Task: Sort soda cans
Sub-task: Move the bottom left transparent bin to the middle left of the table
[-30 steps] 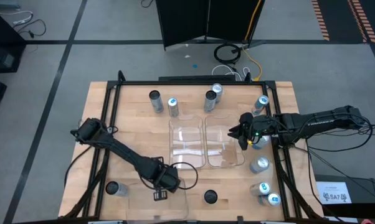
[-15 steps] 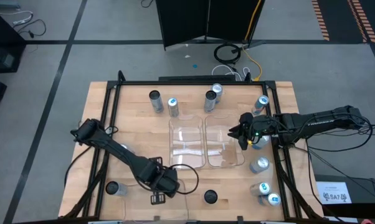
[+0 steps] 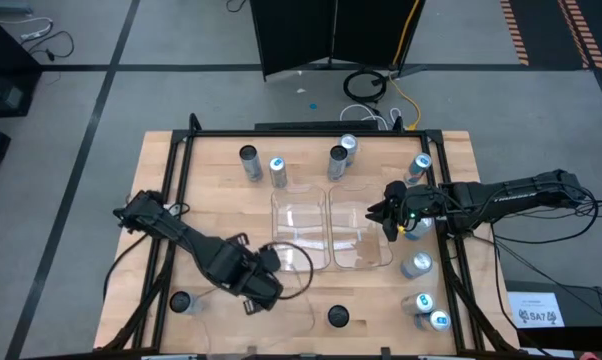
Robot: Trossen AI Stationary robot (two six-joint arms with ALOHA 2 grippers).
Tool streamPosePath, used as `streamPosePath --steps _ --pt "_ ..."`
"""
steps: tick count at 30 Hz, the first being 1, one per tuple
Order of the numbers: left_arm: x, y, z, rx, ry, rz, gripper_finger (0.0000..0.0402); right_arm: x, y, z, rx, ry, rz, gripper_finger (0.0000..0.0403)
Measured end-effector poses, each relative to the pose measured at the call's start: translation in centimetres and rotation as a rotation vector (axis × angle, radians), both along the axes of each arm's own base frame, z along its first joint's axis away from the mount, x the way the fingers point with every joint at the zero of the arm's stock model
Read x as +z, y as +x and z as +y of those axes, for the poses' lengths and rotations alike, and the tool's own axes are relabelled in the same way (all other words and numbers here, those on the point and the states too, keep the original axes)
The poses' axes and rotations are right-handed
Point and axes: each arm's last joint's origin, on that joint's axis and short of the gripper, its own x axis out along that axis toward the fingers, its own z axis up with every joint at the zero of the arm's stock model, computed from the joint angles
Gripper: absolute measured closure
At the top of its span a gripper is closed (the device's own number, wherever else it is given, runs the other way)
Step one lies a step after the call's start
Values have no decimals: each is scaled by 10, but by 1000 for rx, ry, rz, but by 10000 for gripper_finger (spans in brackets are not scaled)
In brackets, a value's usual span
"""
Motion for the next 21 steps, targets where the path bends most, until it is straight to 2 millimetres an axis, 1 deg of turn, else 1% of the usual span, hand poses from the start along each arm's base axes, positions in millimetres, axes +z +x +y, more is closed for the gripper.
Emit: streamPosePath --steps 3,6,11,14,17,19,21 --pt "10 -1 10 77 32 -68 393 0 0 0 1 -1 0 296" --pt "21 -2 27 182 92 -146 393 0 0 0 1 -2 2 296" --pt "38 -7 48 241 190 -264 393 0 0 0 0 0 7 296" --pt "38 -13 59 262 237 -275 393 0 0 0 0 0 7 296" --pt "31 -28 71 330 269 -263 393 0 0 0 -1 0 7 296" --pt "24 -45 81 417 274 -259 393 0 0 0 0 0 7 296" --pt "18 -65 91 535 266 -266 393 0 0 0 -1 0 7 296"
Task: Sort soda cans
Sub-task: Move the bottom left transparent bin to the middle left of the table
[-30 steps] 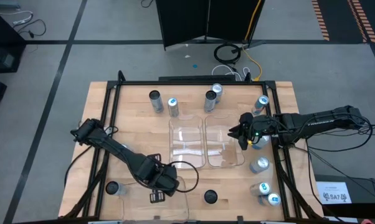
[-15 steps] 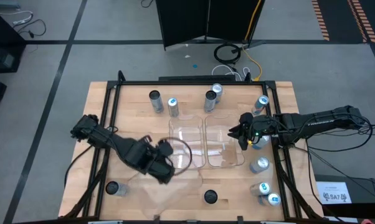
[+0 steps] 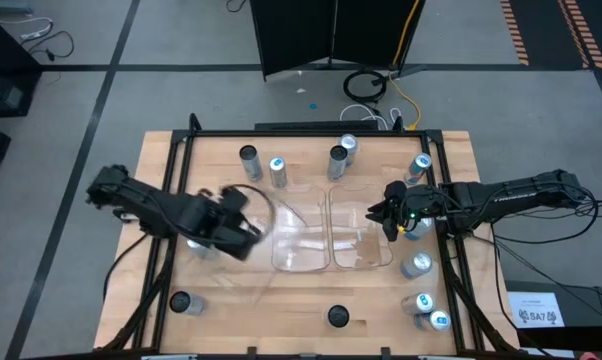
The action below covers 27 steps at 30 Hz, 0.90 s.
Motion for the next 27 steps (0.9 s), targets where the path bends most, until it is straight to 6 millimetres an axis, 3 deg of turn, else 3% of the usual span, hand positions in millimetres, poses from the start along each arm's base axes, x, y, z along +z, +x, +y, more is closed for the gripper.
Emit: streamPosePath --steps 4,9,15,27 --pt "-8 -39 16 266 -75 -139 393 0 0 0 1 -1 0 296" --pt "-20 -62 25 431 -161 -229 393 0 0 0 -3 -6 0 296" --pt "-39 -67 35 515 -237 -100 393 0 0 -1 -23 -20 -2 296" --pt "-63 -59 54 532 -260 -49 393 2 1 -1 -23 -17 -24 296"
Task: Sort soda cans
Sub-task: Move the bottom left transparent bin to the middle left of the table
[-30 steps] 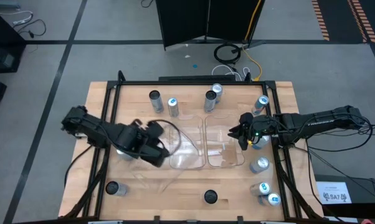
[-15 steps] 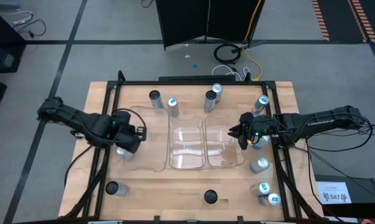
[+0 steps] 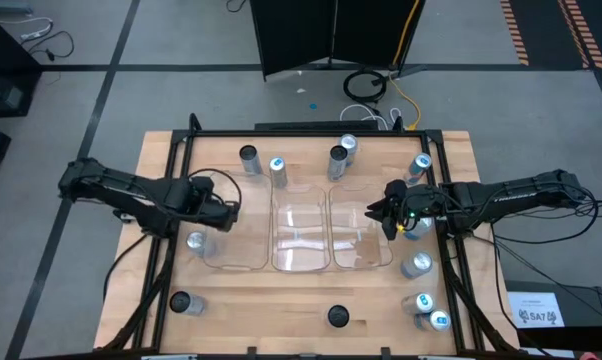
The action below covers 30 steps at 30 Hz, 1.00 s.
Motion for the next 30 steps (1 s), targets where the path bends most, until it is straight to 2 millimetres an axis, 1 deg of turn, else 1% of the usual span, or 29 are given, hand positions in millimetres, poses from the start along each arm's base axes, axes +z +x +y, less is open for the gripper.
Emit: streamPosePath --steps 7,12,19,25,30 --pt "-28 4 6 -3 -51 8 393 0 0 0 4 -7 1 296" --pt "-37 4 12 -20 -77 25 393 0 0 0 4 -7 1 296" --pt "-50 2 22 44 -114 43 393 0 0 0 6 -10 2 296" --pt "-61 4 28 48 -131 13 393 0 0 0 12 -19 3 296" --pt "-72 2 31 69 -156 22 393 0 0 0 14 -22 4 296"
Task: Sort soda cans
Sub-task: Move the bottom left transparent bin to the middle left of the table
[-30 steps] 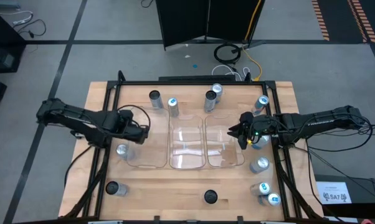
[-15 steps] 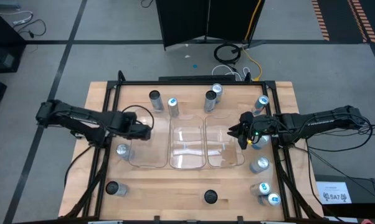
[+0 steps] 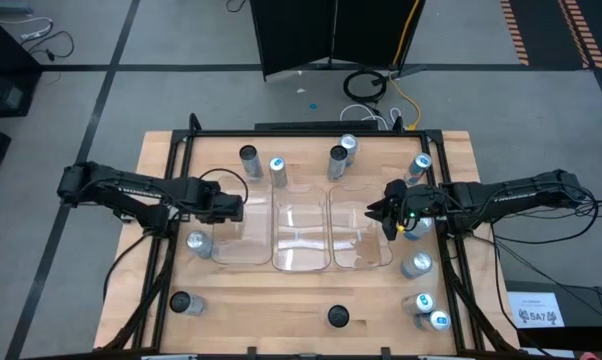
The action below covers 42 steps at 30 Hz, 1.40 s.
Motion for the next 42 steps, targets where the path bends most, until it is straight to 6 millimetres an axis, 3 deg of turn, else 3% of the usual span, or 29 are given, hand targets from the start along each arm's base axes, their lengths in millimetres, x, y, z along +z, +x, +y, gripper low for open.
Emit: streamPosePath --steps 17,23,42 --pt "-23 -5 1 9 -25 -2 383 0 0 0 2 0 0 296" --pt "-23 -4 1 12 -8 -16 363 0 0 0 4 -2 0 296" --pt "-23 -4 2 89 0 -27 357 0 0 0 4 0 0 296"
